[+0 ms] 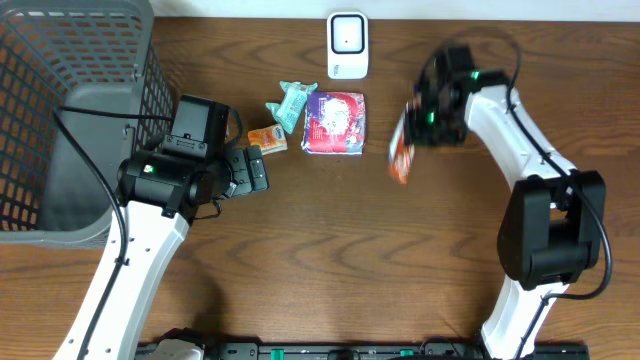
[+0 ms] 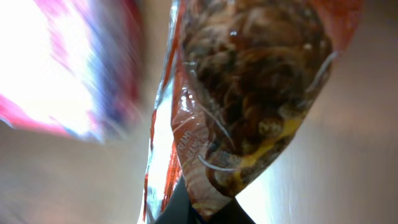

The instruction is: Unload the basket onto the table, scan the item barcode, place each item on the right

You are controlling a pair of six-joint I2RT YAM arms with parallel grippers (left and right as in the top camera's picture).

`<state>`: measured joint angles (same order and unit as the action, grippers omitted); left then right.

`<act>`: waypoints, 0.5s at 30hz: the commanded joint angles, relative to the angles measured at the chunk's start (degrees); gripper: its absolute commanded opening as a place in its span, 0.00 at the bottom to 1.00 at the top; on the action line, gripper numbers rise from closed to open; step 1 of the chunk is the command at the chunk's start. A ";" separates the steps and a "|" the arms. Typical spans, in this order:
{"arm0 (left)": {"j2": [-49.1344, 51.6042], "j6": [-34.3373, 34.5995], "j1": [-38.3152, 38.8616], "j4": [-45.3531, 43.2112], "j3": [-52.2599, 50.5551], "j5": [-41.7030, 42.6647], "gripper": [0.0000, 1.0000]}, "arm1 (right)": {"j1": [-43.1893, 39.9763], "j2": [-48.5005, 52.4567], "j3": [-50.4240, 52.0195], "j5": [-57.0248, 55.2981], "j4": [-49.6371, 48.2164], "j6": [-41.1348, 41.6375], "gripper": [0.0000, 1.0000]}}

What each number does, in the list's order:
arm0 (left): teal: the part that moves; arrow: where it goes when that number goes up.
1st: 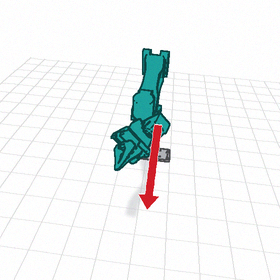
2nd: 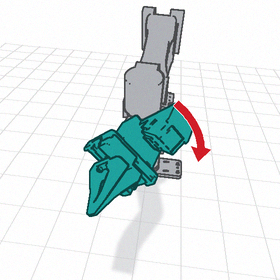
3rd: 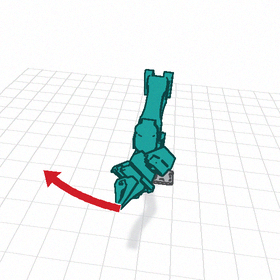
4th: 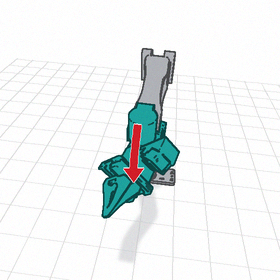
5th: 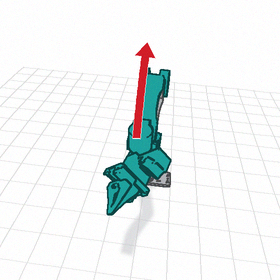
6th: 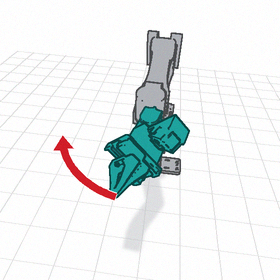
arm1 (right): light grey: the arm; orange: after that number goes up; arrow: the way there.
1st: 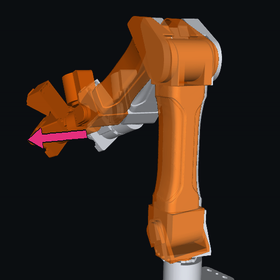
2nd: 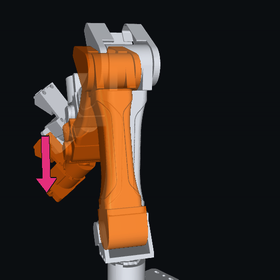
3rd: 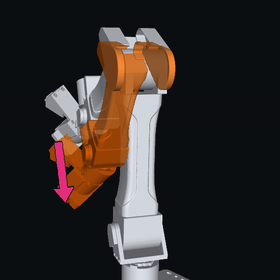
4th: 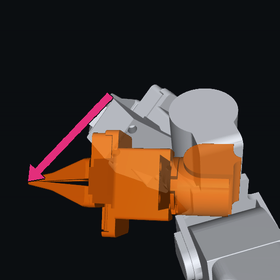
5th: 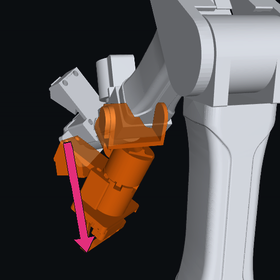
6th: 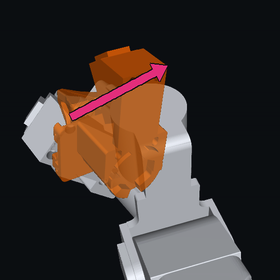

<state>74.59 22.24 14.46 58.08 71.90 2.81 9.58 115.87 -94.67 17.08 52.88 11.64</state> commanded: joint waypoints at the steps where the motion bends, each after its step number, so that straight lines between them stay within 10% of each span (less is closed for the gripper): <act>1: 0.11 -0.50 -0.02 0.15 -0.07 -0.31 0.98 | 1.62 -0.15 -6.03 0.17 -6.88 7.48 0.01; 15: 0.11 -0.50 -0.02 0.15 -0.04 -0.33 0.98 | 15.58 7.56 -6.45 -38.10 -47.91 10.19 0.01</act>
<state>74.59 22.24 14.46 58.08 71.90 2.83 22.13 119.37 -100.71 -5.54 7.90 20.84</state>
